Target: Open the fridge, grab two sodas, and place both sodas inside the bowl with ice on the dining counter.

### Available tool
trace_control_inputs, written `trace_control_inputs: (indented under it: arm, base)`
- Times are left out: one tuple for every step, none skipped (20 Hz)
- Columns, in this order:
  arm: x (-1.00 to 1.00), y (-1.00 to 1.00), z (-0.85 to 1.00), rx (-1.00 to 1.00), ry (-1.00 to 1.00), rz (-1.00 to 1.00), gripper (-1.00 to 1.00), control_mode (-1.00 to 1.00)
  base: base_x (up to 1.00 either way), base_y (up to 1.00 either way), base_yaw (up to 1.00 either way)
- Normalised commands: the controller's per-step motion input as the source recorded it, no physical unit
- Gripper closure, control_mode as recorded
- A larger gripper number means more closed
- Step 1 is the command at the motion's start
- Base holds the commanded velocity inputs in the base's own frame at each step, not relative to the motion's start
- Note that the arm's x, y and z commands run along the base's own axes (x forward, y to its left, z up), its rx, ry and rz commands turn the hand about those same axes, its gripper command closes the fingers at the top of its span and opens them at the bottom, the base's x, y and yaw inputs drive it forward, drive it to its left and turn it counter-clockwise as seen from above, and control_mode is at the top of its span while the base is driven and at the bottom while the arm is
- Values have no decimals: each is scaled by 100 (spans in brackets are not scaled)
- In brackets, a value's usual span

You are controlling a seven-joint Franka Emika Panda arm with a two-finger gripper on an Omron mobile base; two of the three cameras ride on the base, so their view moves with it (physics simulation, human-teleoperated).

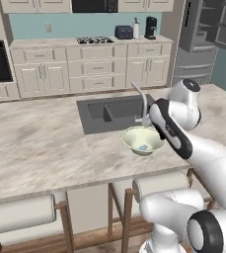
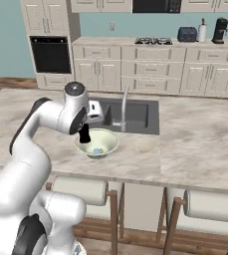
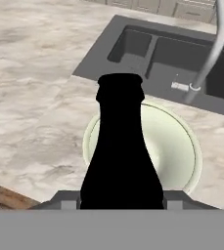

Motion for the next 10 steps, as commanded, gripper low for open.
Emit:
trace_control_inputs:
  arm:
    - [87,0,-63,-3,18,23,100,-100]
    - [74,-2,-55,-7,19,21,100,-100]
    - [68,0,-48,-12,20,18,100,-100]
    - [56,-1,-34,-16,20,16,100,-100]
    - [56,0,-13,-14,21,13,100,-100]
    - [52,0,-10,-14,21,12,100,-100]
    - [38,0,-6,-17,21,12,100,-100]
    - [36,0,-7,-17,23,10,100,-100]
    - [37,0,-11,-17,24,9,100,-100]
    - [38,0,-17,-16,24,9,100,-100]
  base:
    - [0,0,0]
    - [0,0,0]
    - [0,0,0]
    - [0,0,0]
    - [0,0,0]
    - [0,0,0]
    - [0,0,0]
    - [0,0,0]
    - [0,0,0]
    - [0,0,0]
